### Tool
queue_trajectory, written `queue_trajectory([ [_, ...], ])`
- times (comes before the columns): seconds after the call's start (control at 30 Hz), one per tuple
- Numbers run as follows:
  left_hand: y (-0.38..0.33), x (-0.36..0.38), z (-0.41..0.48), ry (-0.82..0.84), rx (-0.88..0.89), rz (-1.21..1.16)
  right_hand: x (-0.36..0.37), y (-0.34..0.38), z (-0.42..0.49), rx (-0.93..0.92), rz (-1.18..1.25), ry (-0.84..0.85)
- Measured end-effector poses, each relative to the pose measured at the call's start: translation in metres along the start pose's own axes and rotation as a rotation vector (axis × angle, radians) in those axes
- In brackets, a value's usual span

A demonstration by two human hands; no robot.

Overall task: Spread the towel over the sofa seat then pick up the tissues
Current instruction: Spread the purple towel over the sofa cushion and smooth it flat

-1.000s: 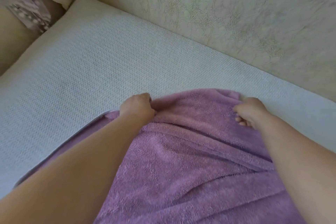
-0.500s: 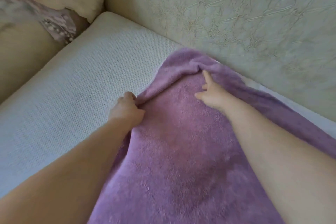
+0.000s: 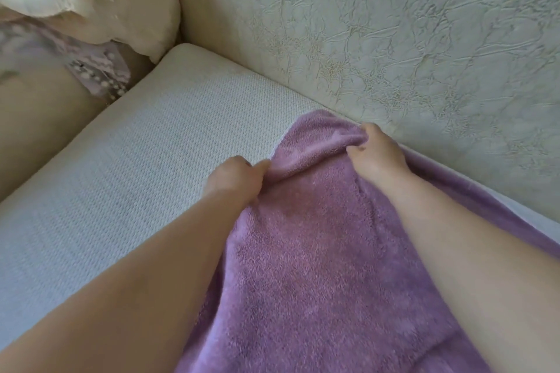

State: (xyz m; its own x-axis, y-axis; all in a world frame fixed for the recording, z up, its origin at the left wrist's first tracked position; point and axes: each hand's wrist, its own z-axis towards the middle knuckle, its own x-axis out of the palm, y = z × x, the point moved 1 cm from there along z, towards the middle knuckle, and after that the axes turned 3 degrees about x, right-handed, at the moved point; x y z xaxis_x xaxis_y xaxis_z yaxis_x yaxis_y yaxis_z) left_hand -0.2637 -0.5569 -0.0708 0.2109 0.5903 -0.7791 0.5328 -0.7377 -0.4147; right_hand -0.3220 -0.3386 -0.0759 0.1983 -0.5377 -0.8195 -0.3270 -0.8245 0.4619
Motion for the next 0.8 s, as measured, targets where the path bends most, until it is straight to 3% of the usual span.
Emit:
queue_trajectory([
  [0.13,0.006,0.007,0.01,0.012,0.06,0.114,0.019,0.023,0.041,0.06,0.173,-0.005],
  [0.4,0.007,0.019,0.028,0.035,0.104,0.2,0.039,0.058,0.082,0.096,-0.138,0.094],
  [0.57,0.005,0.008,0.03,0.115,0.166,0.224,0.046,0.073,0.08,0.146,-0.028,0.153],
  [0.63,0.007,-0.007,0.037,0.011,0.169,0.154,0.039,0.078,0.088,0.059,0.119,0.056],
  [0.7,0.011,-0.028,0.048,-0.219,0.151,-0.042,0.028,0.088,0.1,-0.06,0.227,-0.043],
  [0.8,0.025,-0.04,0.06,-0.404,0.069,-0.23,0.04,0.107,0.1,-0.208,0.179,0.088],
])
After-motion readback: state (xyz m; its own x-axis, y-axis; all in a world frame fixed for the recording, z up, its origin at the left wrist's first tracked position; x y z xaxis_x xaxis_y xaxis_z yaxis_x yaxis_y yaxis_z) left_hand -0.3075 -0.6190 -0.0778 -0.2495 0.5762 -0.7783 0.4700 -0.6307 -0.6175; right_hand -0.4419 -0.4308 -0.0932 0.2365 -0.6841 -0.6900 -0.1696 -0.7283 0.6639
